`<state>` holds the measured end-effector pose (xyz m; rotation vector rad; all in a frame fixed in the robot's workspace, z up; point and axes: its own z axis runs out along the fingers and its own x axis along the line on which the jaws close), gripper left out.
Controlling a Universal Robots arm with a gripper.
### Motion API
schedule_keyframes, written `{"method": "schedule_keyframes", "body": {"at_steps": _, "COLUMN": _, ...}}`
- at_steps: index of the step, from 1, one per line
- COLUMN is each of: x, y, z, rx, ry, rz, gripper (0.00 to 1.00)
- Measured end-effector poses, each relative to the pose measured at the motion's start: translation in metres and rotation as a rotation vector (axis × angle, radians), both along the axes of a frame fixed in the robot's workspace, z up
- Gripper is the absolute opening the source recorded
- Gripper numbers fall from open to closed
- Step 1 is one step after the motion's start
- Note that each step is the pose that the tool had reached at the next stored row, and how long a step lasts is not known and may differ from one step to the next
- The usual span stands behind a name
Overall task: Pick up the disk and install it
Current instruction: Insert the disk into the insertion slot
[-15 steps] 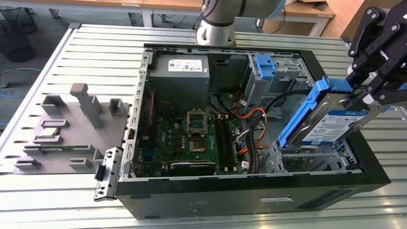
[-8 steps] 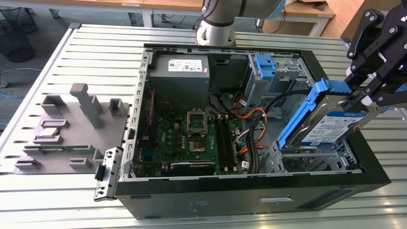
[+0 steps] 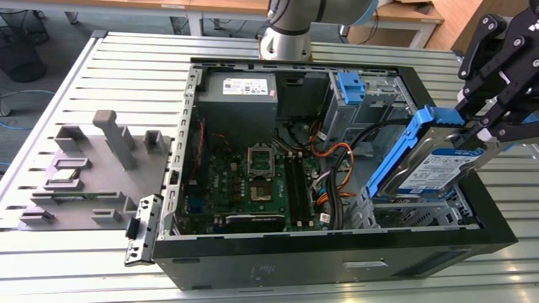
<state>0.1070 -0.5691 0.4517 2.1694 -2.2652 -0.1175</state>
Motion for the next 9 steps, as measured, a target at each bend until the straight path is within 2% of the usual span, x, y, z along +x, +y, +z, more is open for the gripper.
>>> {"method": "schedule_keyframes", "body": {"at_steps": 9, "x": 0.0008, "y": 0.0, "z": -0.0028, "rx": 0.0001, "ry": 0.0, "rz": 0.0, "gripper": 0.35}}
